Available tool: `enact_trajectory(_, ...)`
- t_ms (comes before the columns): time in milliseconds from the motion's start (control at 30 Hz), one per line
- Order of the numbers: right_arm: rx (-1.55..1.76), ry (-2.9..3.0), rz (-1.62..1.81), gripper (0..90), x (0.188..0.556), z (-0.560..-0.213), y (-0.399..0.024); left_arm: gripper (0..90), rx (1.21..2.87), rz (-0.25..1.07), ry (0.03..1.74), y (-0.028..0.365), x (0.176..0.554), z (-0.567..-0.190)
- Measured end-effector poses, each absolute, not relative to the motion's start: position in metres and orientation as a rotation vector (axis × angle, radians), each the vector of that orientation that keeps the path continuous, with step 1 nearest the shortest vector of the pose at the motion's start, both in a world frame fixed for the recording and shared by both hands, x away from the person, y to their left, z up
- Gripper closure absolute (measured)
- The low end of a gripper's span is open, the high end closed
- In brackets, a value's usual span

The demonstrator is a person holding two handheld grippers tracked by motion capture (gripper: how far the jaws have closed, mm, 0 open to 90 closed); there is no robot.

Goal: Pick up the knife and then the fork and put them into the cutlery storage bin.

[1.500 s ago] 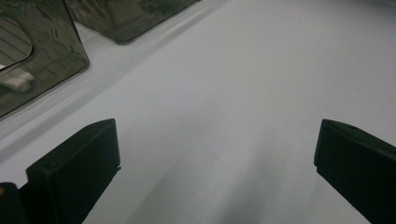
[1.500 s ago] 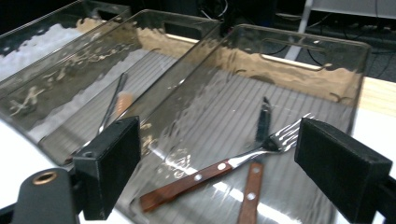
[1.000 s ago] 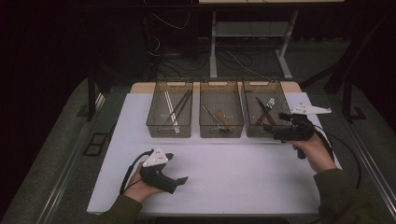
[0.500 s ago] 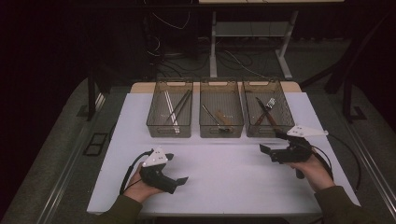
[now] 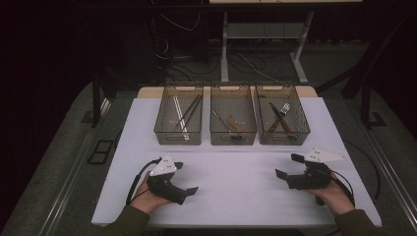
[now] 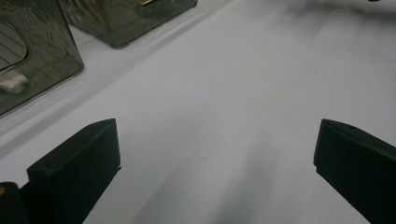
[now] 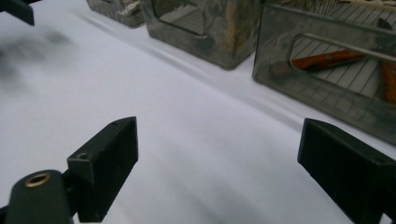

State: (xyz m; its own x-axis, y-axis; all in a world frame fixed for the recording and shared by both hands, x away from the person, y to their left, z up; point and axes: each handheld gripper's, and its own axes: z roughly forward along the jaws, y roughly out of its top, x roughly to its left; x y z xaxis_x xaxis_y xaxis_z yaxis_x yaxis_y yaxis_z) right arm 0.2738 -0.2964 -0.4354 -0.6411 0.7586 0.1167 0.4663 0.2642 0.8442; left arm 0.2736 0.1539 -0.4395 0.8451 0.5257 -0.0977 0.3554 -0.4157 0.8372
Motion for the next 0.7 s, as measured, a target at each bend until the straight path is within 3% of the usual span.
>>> enact_trajectory(700, 1.097, 2.277, 1.288, 12.6, 0.26, -0.445, -0.299, 0.0, 2.055, 0.208, 0.636, 0.154, 0.273, -0.44)
